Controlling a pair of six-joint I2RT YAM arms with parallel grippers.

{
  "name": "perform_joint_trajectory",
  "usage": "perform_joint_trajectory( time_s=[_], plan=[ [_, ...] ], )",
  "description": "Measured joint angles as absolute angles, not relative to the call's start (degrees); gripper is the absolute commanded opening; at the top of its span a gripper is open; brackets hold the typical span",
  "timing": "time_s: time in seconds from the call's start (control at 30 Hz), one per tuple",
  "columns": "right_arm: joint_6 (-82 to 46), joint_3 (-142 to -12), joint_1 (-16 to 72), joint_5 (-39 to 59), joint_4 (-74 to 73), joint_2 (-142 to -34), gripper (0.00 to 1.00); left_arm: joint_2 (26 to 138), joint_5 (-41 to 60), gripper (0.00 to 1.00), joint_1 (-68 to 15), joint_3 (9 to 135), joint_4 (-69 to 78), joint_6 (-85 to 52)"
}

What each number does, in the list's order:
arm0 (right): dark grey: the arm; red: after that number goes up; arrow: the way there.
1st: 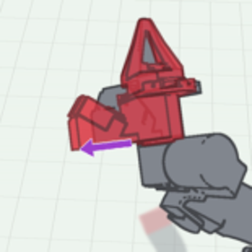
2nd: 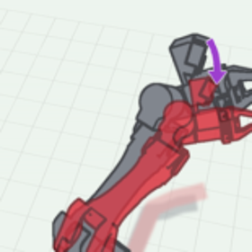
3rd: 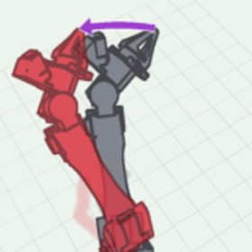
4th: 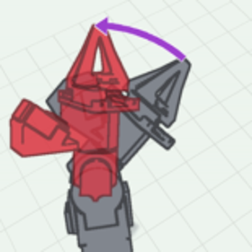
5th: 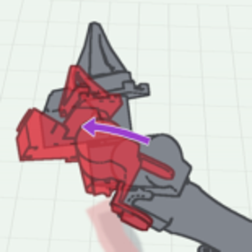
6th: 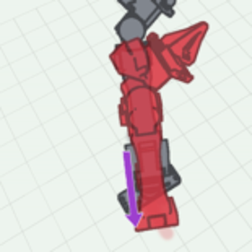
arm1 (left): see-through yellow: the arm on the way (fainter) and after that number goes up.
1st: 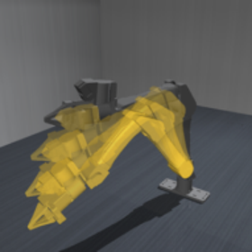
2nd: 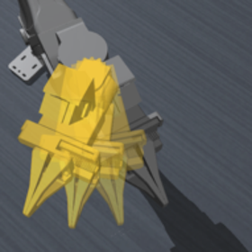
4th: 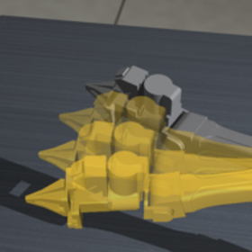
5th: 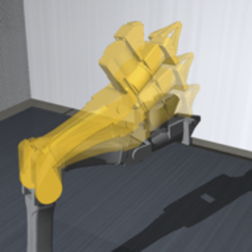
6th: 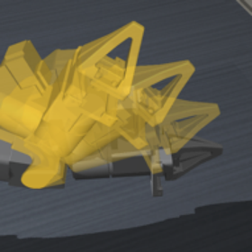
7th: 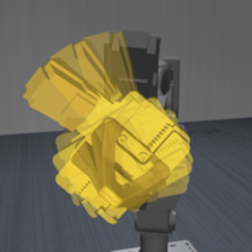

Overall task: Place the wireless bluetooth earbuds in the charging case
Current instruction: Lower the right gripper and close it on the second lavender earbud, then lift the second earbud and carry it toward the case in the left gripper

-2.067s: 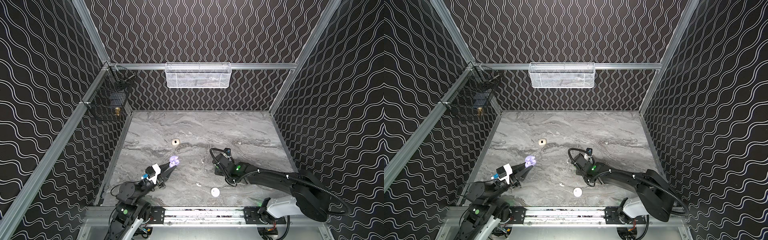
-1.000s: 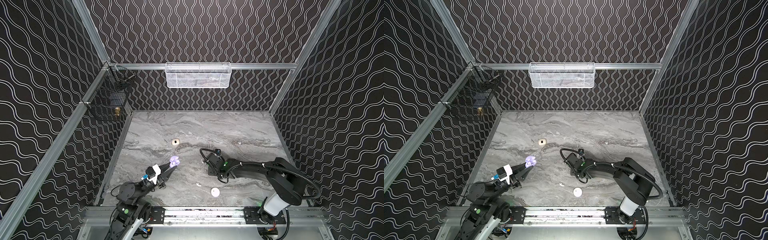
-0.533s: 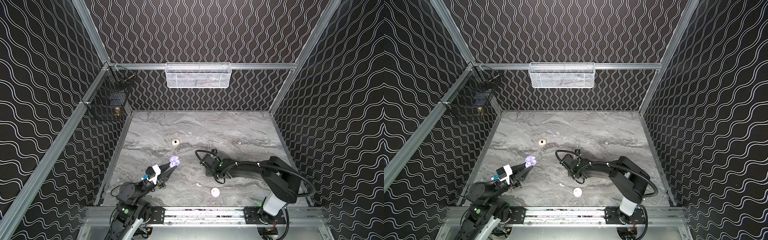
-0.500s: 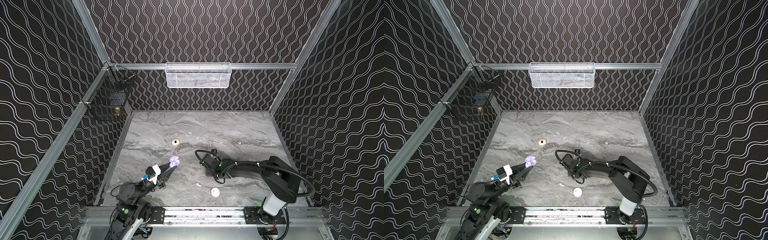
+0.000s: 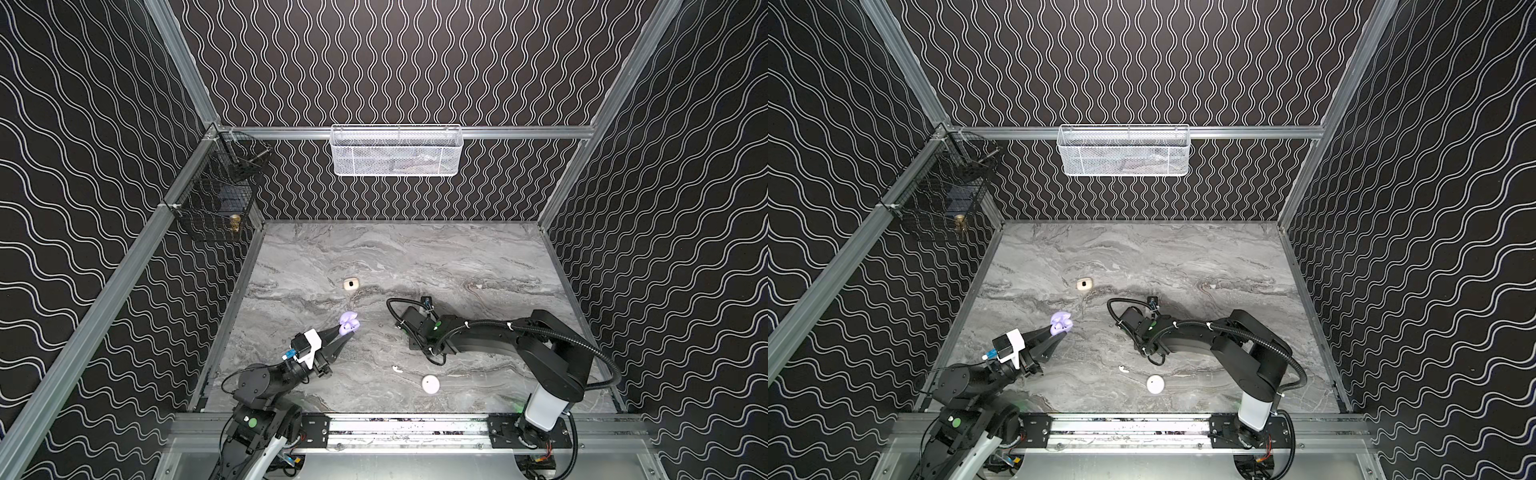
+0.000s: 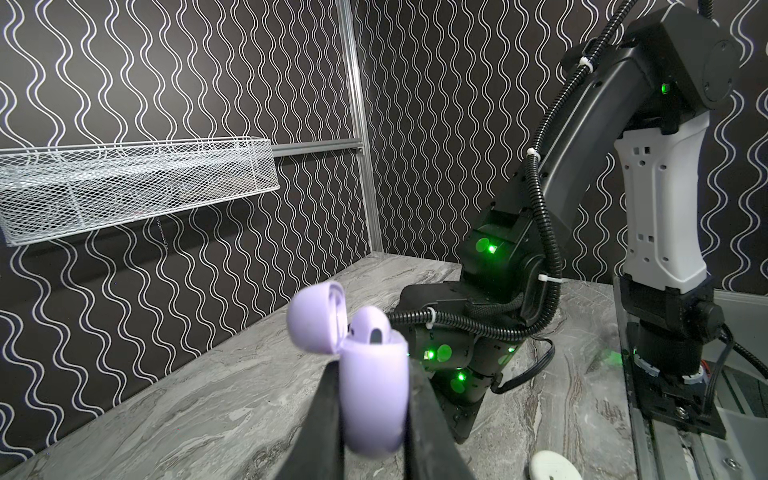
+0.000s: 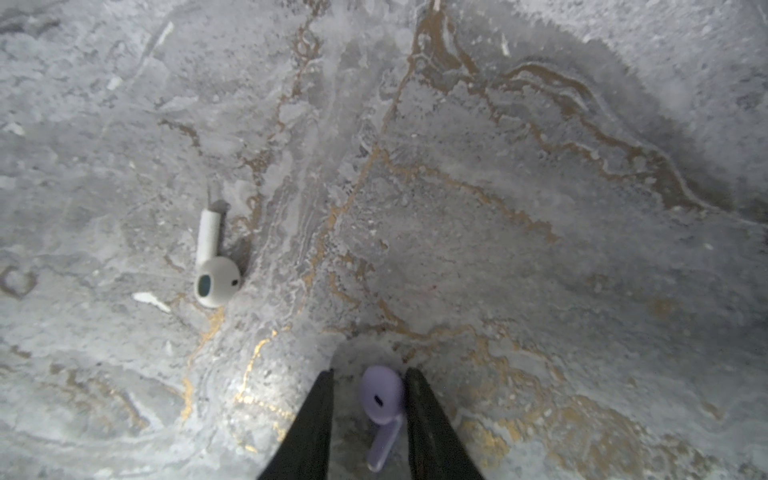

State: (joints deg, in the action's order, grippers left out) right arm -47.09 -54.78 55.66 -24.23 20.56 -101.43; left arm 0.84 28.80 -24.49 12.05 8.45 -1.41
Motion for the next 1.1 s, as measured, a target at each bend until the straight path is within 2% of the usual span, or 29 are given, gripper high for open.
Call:
perform_joint_trajectory(
  time_s=[0.33, 0.8, 1.1],
  plan=[
    [-46.61, -55.86, 55.77, -24.75, 20.53, -102.50, 0.26, 0.84, 28.77, 0.00, -24.49, 12.08, 8.45, -1.41],
    [-46.46, -56.25, 56.62, -26.46, 20.45, -103.28, 0.12, 0.84, 28.77, 0.00, -24.49, 12.10, 8.45, -1.41],
    [-46.52, -56.01, 57.74, -24.84, 24.18, -100.16, 0.11, 0.84, 28.80, 0.00, -24.49, 12.32, 8.47, -1.41]
  ],
)
